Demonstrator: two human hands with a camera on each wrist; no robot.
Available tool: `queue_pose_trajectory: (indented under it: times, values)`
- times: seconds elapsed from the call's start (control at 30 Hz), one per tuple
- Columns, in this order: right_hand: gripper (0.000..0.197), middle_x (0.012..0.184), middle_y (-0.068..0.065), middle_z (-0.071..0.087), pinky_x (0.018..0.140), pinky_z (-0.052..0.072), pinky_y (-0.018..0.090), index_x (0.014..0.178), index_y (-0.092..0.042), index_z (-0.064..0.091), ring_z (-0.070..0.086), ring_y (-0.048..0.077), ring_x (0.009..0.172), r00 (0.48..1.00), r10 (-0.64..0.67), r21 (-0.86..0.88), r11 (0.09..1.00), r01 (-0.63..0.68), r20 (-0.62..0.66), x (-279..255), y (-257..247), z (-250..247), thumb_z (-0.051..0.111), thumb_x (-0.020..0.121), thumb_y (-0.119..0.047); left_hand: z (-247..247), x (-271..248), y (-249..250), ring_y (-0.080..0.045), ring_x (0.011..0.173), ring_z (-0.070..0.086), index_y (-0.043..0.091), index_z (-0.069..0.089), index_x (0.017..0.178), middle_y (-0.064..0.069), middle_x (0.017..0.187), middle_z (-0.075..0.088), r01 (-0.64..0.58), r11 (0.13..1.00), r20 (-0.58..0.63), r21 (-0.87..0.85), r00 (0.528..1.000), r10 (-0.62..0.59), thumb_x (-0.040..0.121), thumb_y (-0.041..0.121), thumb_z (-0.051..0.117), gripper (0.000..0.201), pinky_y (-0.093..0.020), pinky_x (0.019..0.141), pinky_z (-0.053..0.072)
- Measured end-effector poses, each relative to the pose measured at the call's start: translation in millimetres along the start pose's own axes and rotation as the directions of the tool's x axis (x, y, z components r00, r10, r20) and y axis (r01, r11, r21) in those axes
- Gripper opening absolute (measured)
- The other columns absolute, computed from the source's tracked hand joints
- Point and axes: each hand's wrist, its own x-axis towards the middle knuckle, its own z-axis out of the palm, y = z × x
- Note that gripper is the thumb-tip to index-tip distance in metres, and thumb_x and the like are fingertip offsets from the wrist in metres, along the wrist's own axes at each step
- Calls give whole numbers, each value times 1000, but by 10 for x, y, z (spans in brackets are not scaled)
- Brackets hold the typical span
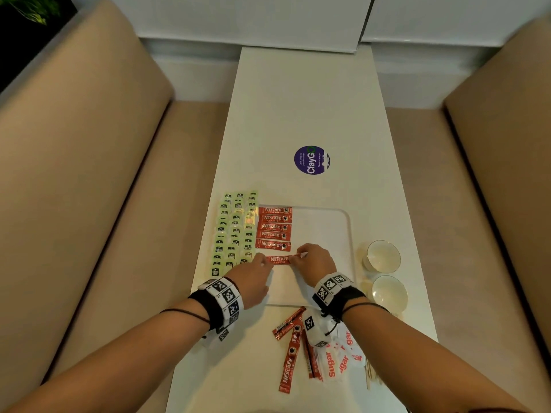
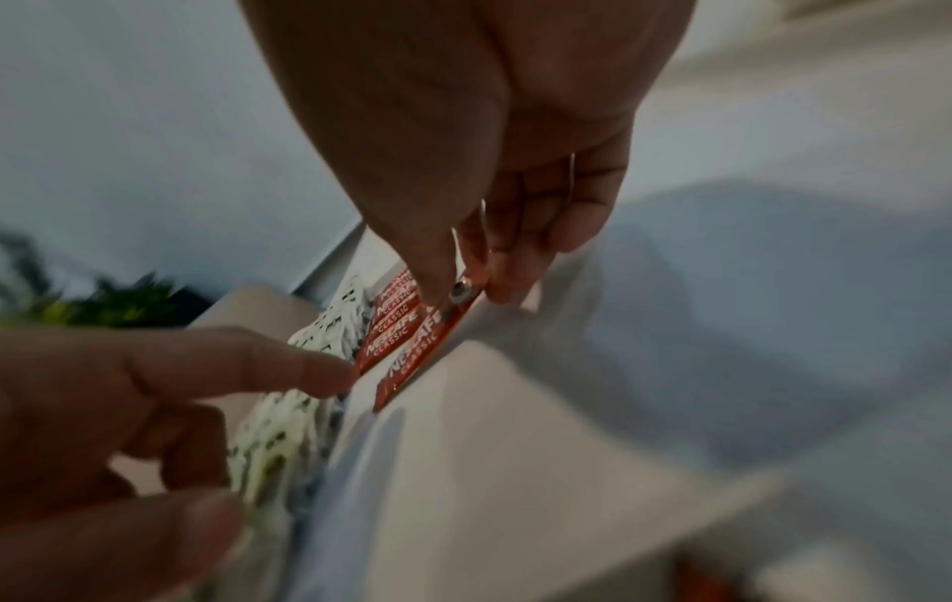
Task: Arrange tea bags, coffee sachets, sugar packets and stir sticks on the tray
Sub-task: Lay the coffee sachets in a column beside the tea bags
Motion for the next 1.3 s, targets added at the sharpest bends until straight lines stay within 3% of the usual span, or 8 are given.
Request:
queue_pose_trajectory:
  times: [0.1, 0.23, 0.37, 0.5, 0.8, 0.9, 1.03, 1.3]
  values:
    - [27, 101, -3, 65, 74, 51, 30, 112, -24, 68, 62, 16, 84, 993, -115, -191, 975, 111, -12, -32, 18, -53, 60, 96, -44, 57, 12, 34, -31, 100, 65, 10, 28, 148, -11, 154, 22, -4, 999, 21, 51, 1000, 3, 97, 33, 55, 62, -39, 77, 53]
    - [25, 109, 1, 69, 83, 53, 33, 118, -22, 70, 65, 20, 95, 987, -153, -220, 963, 158, 40, -37, 78, -5, 57, 99, -31, 120, 33, 79, -34, 97, 65, 7, 20, 153, -13, 161, 12, -35, 996, 54, 77, 998, 31, 97, 34, 54, 71, -42, 80, 55]
    - [19, 103, -1, 72, 83, 55, 34, 110, -23, 73, 66, 18, 91, 990, -136, -175, 974, 142, 43, -13, 47, 57, 57, 99, -27, 144, 46, 110, -35, 93, 65, 7, 27, 149, -15, 161, 11, -34, 996, 74, 83, 997, 28, 96, 34, 55, 66, -43, 79, 56]
    - [20, 104, -1, 60, 82, 53, 33, 113, -25, 71, 64, 19, 90, 977, -211, -202, 956, 212, 29, -2, -5, 87, 56, 100, -29, 120, 38, 112, -34, 89, 65, 7, 29, 144, -14, 157, 14, -4, 995, 70, 98, 998, -3, 96, 37, 56, 63, -36, 66, 47]
    - [26, 105, -3, 60, 80, 54, 30, 118, -28, 72, 62, 16, 88, 941, -328, -298, 893, 337, 82, 56, -87, 109, 53, 103, -37, 100, 32, 34, -33, 90, 65, 10, 40, 135, -13, 156, 14, 43, 999, 80, 28, 996, -45, 93, 41, 58, 55, -40, 74, 54]
    - [28, 103, -2, 60, 78, 52, 28, 117, -28, 72, 62, 16, 86, 943, -321, -299, 895, 331, 82, 76, -101, 101, 50, 104, -38, 113, -24, 1, -32, 100, 64, 14, 42, 138, -10, 145, 33, 20, 999, 45, -34, 999, -18, 96, 42, 54, 52, -43, 85, 55]
    - [30, 100, -1, 59, 75, 49, 27, 114, -24, 72, 62, 17, 83, 944, -318, -299, 896, 329, 85, 96, -103, 98, 48, 105, -37, 132, -132, -75, -23, 111, 60, 22, 49, 138, -2, 130, 51, -1, 983, -20, -183, 1000, -3, 99, 39, 50, 42, -37, 93, 49]
    - [26, 107, 0, 61, 78, 56, 35, 119, -26, 69, 64, 20, 86, 922, -379, -292, 876, 384, 77, 35, -181, 110, 51, 103, -34, 222, -289, -238, -9, 90, 54, 25, 59, 126, 11, 104, 56, 36, 932, -110, -360, 991, -81, 98, 35, 55, 30, -26, 84, 46]
